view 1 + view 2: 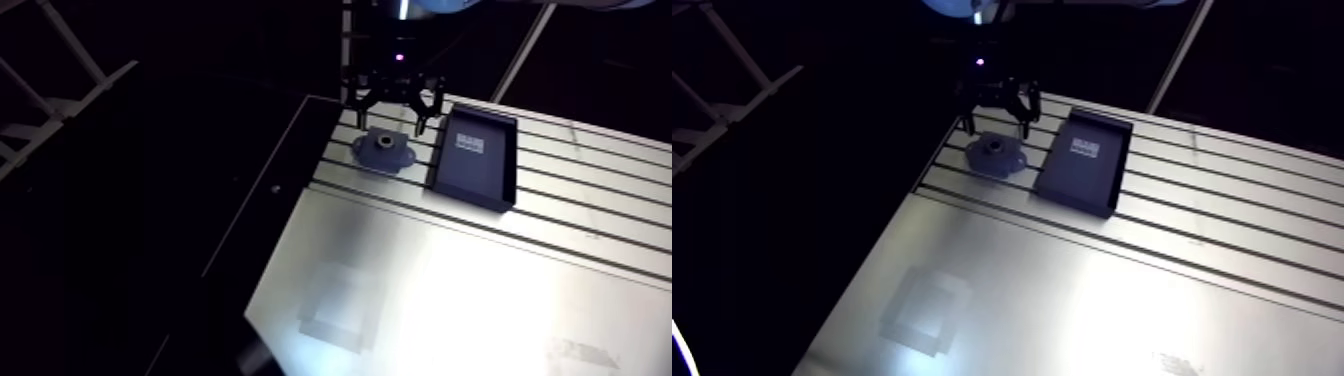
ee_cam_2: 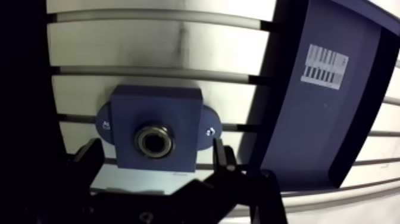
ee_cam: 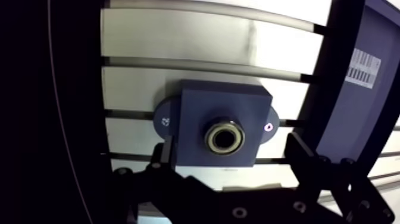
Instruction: Pick up the bearing and press it into the housing until flush.
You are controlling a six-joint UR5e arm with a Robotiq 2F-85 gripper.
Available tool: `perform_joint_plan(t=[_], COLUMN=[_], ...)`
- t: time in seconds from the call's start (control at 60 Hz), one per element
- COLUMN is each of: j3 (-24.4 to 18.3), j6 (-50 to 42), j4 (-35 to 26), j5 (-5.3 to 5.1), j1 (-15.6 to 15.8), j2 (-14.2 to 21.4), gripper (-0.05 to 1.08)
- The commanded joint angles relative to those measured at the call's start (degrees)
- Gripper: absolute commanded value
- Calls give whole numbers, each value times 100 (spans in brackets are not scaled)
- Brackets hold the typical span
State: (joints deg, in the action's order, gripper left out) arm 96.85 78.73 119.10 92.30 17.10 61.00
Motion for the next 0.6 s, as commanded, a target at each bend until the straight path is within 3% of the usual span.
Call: perform_joint_plan(t=[0.017, 0.15, 0.167, 0.183, 0.2, 0.217, 0.233, 0.25, 0.267, 0.283, 0.3, 0.4, 0.6], j3=[-46, -65, -65, -65, -73, -73, -81, -81, -90, -90, -106, -126, -118], j6=[-2, -2, -2, -2, -2, -2, -2, -2, -2, -2, -2, -11, -11], j4=[-30, -49, -56, -56, -58, -58, -73, -73, -105, -105, -147, -274, -269], j5=[3, -13, -14, -14, -14, -14, -15, -15, -22, -22, -31, -57, -67], j1=[-13, -13, -13, -13, -13, -13, -13, -13, -5, -5, -12, -20, -29], j2=[81, 115, 140, 140, 158, 158, 169, 169, 178, 178, 179, 179, 162], gripper=[1, 6, 14, 14, 26, 26, 37, 37, 47, 47, 55, 75, 88])
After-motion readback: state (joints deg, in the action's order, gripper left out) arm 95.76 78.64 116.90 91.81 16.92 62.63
